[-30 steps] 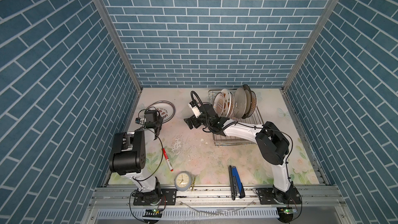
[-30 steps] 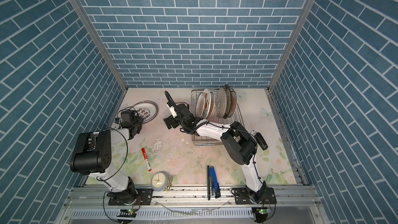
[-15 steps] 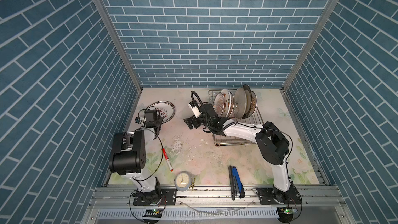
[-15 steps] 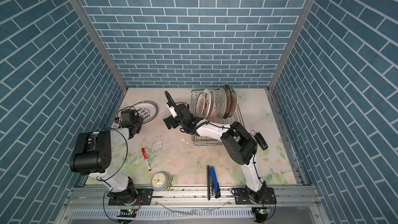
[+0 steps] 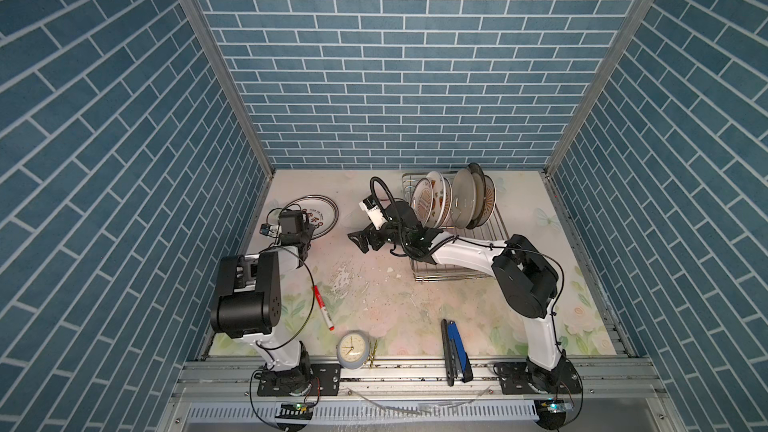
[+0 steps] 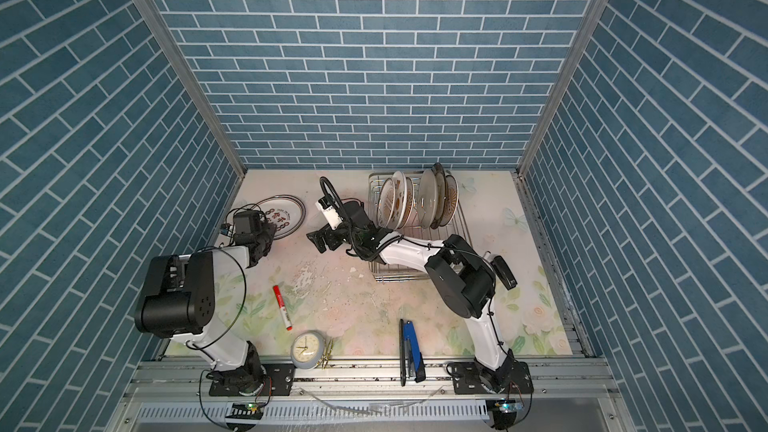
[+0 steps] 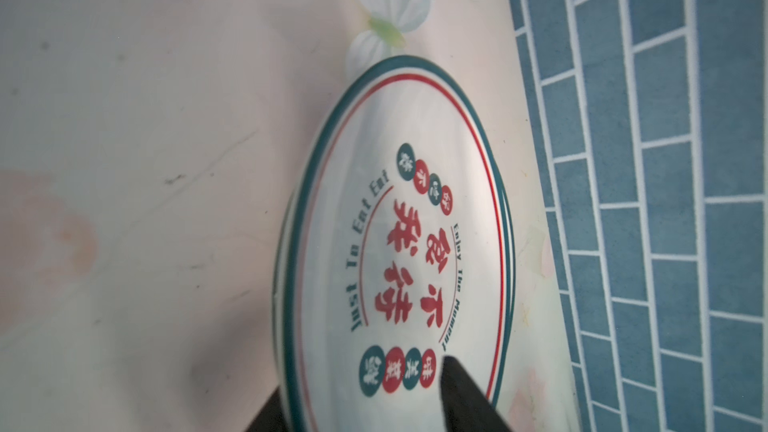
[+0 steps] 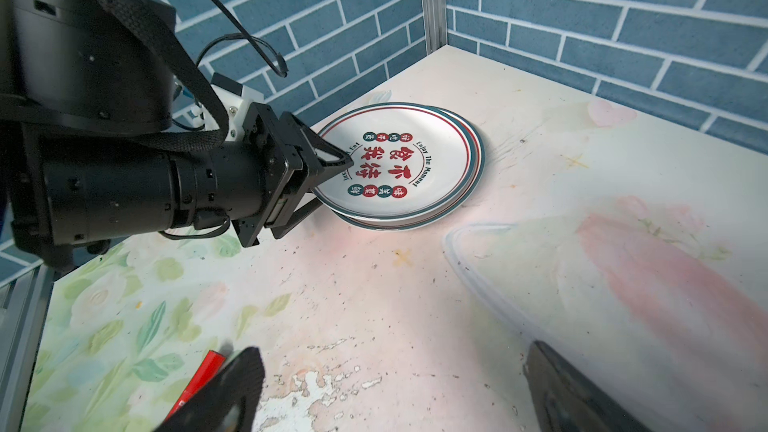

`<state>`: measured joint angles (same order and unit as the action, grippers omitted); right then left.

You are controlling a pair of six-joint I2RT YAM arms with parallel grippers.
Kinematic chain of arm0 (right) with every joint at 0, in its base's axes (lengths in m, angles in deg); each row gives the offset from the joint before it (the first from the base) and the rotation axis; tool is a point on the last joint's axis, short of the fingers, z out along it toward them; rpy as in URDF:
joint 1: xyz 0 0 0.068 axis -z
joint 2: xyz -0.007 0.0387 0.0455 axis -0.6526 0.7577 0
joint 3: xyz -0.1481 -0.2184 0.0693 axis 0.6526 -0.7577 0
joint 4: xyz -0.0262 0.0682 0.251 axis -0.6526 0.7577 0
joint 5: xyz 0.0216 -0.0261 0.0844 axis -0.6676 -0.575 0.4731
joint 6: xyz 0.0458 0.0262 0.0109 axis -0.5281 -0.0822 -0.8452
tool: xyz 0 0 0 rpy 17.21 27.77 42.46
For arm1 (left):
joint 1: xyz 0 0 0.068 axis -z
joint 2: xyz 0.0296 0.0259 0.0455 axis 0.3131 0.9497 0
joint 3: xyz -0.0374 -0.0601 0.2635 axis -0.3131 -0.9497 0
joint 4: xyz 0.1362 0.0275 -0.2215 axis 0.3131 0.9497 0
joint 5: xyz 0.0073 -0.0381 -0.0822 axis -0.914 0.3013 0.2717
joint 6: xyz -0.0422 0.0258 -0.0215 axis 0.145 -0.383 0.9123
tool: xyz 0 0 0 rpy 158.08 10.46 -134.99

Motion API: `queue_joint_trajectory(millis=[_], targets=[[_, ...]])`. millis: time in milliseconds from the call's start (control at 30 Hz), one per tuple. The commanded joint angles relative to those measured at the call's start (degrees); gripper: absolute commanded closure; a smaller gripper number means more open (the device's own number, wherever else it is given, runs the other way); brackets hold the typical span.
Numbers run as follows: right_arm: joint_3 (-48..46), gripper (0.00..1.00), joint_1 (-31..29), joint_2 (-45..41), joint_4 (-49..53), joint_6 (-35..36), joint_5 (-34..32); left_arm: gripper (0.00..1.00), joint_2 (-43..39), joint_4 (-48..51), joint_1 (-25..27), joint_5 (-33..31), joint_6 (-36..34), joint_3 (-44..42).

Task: Unload the plates from the dish rack
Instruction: 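Lower the plate onto the first plate and open the left gripper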

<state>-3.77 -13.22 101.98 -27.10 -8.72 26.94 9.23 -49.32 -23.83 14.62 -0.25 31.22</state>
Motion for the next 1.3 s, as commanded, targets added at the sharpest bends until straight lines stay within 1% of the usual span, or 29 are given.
queue_joint_trajectory(millis=[0, 200, 267, 333, 433, 633, 733, 867, 1133, 1200, 1267], targets=[[-0.7, 0.01, -0.2, -1.2, -1.3, -1.3, 1.0, 0.39, 0.5, 2.7, 0.1, -0.9, -1.7, -0.1], [-1.4, 0.01, -0.2, -1.5, -1.5, -1.1, 0.6, 0.39, 3.1, 1.5, 0.1, 0.2, -1.8, 1.2], [-1.6, 0.01, -0.1, -1.5, -1.4, -1.0, -0.1, 0.4, 2.3, 2.4, 0.2, 0.3, -2.3, 1.4], [-1.6, 0.01, -0.2, -1.6, -1.4, -0.8, -0.3, 0.41, 0.4, 3.7, 0.5, -1.1, -2.4, 0.7], [-1.4, 0.01, -0.2, -1.3, -1.4, -0.9, -0.4, 0.41, -1.9, 3.5, 0.7, -1.8, -2.2, -0.9], [-1.1, 0.01, -0.1, -1.1, -1.0, -1.1, -0.4, 0.4, -0.3, 1.8, 0.7, -0.2, -2.0, -1.4], [-1.2, 0.01, -0.2, -1.2, -0.3, -0.9, -1.1, 0.4, -1.7, 1.8, 0.7, 0.4, -2.0, -1.8], [-1.5, 0.01, -0.2, -1.4, -0.4, -0.7, -1.9, 0.39, -3.7, 3.3, 1.0, -0.4, -2.3, -2.1], [-2.0, 0.01, -0.2, -1.5, -0.8, -0.9, -1.7, 0.39, -2.2, 0.6, 1.1, 2.2, -2.3, -2.2], [-2.2, 0.01, -0.1, -1.7, -0.8, -0.9, -2.2, 0.39, -3.5, 1.3, 1.7, 0.6, -2.3, -3.9], [-2.5, 0.01, -0.2, -1.9, -1.0, -0.9, -2.3, 0.39, -4.8, 1.6, 1.7, 0.9, -2.3, -4.9]])
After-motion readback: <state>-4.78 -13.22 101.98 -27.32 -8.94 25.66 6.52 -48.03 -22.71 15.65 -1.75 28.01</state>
